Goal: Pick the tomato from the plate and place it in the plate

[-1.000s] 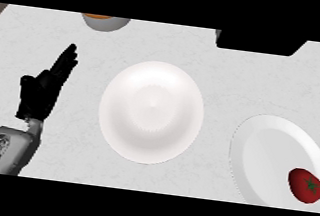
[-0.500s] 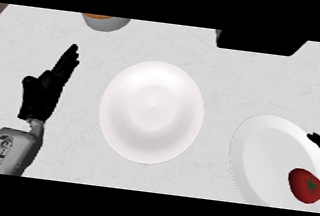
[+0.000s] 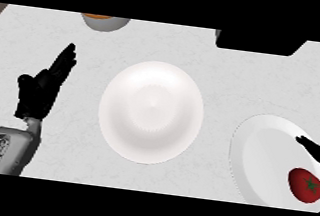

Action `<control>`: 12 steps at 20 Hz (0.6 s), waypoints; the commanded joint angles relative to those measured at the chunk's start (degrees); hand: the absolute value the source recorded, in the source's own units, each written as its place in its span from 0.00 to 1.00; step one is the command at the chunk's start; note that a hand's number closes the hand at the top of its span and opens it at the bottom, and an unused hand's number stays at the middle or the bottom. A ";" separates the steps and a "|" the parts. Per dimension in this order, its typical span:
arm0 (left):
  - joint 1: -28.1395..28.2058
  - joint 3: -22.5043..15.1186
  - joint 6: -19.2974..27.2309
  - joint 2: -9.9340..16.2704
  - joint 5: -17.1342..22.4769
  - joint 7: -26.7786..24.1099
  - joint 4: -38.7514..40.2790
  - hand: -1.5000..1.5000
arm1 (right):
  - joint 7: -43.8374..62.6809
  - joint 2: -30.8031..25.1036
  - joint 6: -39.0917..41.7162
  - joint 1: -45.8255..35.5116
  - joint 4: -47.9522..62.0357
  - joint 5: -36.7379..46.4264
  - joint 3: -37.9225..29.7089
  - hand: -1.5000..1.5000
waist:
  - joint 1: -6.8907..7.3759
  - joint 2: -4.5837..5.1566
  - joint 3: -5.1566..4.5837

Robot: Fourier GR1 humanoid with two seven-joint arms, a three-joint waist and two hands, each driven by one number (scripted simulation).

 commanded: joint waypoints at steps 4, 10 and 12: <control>1.04 1.40 -0.80 -1.46 -1.60 2.34 -3.10 0.50 | -6.25 3.83 -2.14 1.05 5.92 7.92 -0.49 0.00 | -0.07 -0.03 0.01; 3.24 0.83 -1.10 -3.58 -2.91 0.35 -3.47 0.50 | -9.07 7.31 -6.17 -3.66 8.90 11.60 -1.63 1.00 | 0.13 -0.03 0.00; -1.32 3.48 -2.69 -2.70 -2.26 1.97 -0.56 0.50 | -11.89 5.23 -3.97 -1.16 7.19 10.50 -5.63 1.00 | -0.21 -0.04 -0.01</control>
